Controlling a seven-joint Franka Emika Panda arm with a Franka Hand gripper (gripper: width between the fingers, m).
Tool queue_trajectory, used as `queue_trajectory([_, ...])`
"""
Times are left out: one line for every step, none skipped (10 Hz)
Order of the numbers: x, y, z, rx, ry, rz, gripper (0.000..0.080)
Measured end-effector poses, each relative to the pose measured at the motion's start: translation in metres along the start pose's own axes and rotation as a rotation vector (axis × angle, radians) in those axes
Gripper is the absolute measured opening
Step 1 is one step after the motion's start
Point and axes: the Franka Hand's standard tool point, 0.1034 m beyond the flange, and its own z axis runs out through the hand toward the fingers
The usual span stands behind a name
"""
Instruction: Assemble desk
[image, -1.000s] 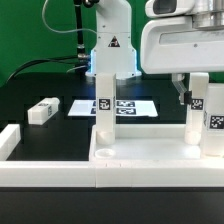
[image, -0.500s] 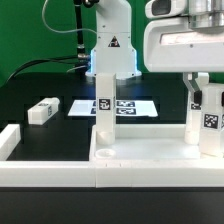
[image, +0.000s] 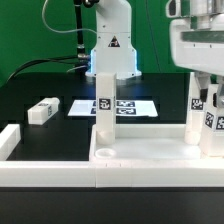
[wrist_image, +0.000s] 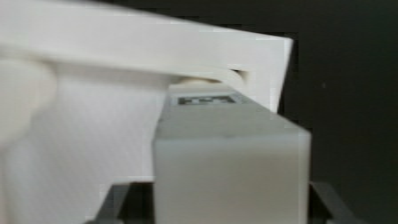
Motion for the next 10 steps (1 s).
queue_trajectory([0.0,0.001,0.0,0.003,-0.004,0.08,0.0291])
queue_trajectory([0.0,0.001,0.0,0.004,-0.004,0.15,0.0291])
queue_trajectory([0.0,0.001,0.0,0.004,-0.004,0.179,0.0291])
queue_trajectory([0.0,0.001,0.001,0.004,-0.004,0.178,0.0458])
queue_trajectory([0.0,0.001,0.001,0.004,-0.003,0.117,0.058])
queue_trajectory([-0.002,0.003,0.001,-0.009,0.005,-0.068,0.058])
queue_trajectory([-0.009,0.002,0.002,0.011,0.002,-0.265,0.0635])
queue_trajectory([-0.013,0.003,0.004,0.033,0.005,-0.435,0.0645])
queue_trajectory([-0.019,0.008,0.005,0.029,0.006,-0.459,0.0645])
queue_trajectory([-0.018,0.007,0.006,0.028,0.008,-0.53,0.0649])
